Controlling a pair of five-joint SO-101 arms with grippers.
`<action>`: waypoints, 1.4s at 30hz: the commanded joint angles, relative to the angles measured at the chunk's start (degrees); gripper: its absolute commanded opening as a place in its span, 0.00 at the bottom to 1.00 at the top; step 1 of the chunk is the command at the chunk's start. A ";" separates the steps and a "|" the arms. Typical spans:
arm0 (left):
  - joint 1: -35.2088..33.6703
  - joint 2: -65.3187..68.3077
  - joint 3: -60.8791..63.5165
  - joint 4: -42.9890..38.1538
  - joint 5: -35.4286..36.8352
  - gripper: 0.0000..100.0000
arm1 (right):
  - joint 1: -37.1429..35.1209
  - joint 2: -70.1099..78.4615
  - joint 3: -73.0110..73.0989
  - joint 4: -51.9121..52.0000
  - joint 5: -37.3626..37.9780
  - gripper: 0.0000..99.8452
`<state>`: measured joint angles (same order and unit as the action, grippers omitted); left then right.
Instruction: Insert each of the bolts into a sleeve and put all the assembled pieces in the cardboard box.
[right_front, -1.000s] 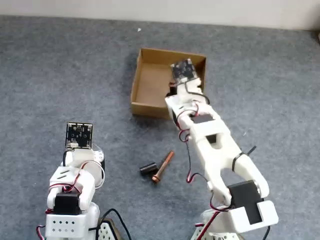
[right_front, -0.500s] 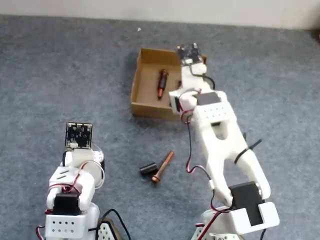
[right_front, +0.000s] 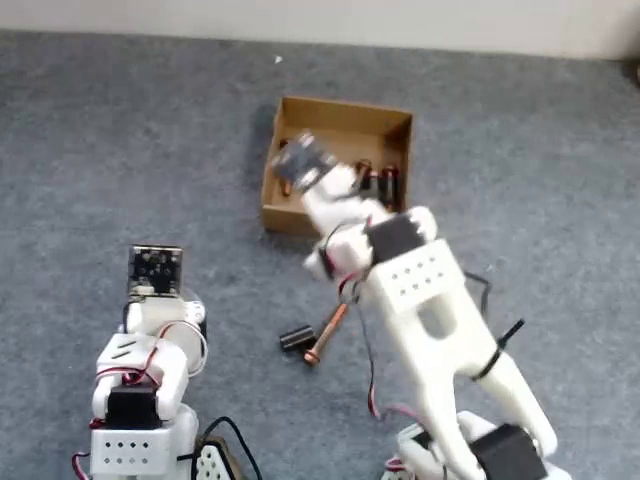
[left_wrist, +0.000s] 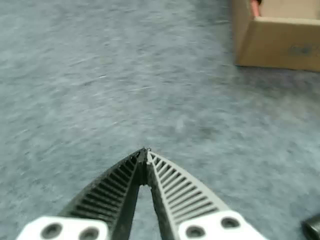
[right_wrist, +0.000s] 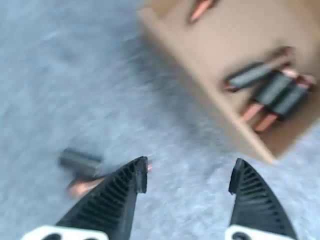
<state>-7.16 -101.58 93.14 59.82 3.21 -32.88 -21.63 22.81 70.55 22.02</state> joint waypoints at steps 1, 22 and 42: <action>-6.46 -0.31 -0.84 -0.26 -0.79 0.01 | -8.40 -5.85 6.29 -0.84 0.70 0.24; -11.03 -0.31 -0.31 -3.60 -0.79 0.01 | -20.26 17.63 14.20 -13.14 6.24 0.24; -10.95 -0.31 -0.22 -3.52 -0.79 0.01 | -15.60 25.01 14.37 -21.67 9.05 0.06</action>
<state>-17.80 -101.58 93.32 57.45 3.21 -48.79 2.20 36.70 50.77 30.37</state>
